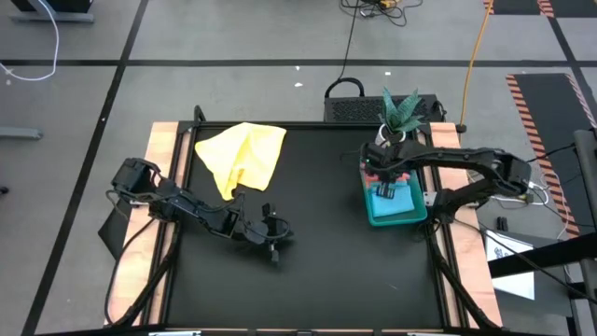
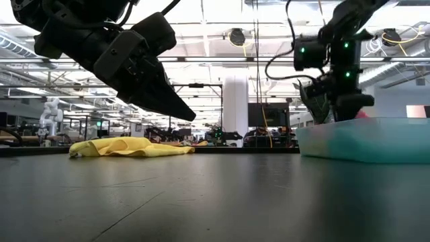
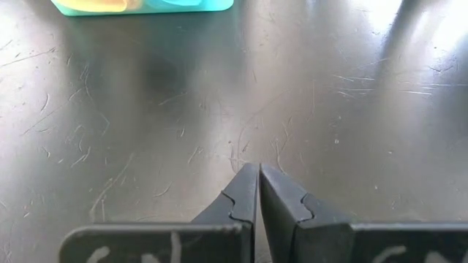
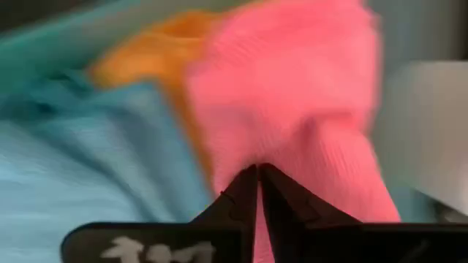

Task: Fold microfiber towels
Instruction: Put the pink microfiber cloth into the green bin

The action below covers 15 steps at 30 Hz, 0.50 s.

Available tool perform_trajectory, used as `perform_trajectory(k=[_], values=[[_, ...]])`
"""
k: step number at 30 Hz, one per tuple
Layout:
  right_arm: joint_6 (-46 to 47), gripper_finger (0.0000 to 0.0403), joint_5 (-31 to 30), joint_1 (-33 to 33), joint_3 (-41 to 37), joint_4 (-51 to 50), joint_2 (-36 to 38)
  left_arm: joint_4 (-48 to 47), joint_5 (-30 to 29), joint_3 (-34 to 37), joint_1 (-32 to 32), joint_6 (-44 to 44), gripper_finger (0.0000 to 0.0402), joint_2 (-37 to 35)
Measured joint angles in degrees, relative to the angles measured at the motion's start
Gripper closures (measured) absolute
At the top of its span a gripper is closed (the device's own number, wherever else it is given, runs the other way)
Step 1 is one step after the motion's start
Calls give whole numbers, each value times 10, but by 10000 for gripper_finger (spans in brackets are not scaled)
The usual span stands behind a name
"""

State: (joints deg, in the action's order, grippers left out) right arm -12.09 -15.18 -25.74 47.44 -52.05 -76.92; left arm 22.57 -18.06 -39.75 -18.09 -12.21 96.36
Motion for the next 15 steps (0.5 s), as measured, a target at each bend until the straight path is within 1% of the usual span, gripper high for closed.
perform_trajectory(k=[4, 7, 11, 15], values=[[-12, 401, 50, 8, -11, -15, -40, 0, 0, 0, 0, 0, 380, 0], [-21, 400, 57, 15, -7, -30, -53, 0, 0, 0, 0, 0, 380, 0], [-18, 402, -1, 21, 7, -60, -38, 0, 0, 0, 0, 0, 380, 0], [-21, 401, -59, 25, 12, -56, -6, 0, 0, 0, 0, 0, 380, 0]])
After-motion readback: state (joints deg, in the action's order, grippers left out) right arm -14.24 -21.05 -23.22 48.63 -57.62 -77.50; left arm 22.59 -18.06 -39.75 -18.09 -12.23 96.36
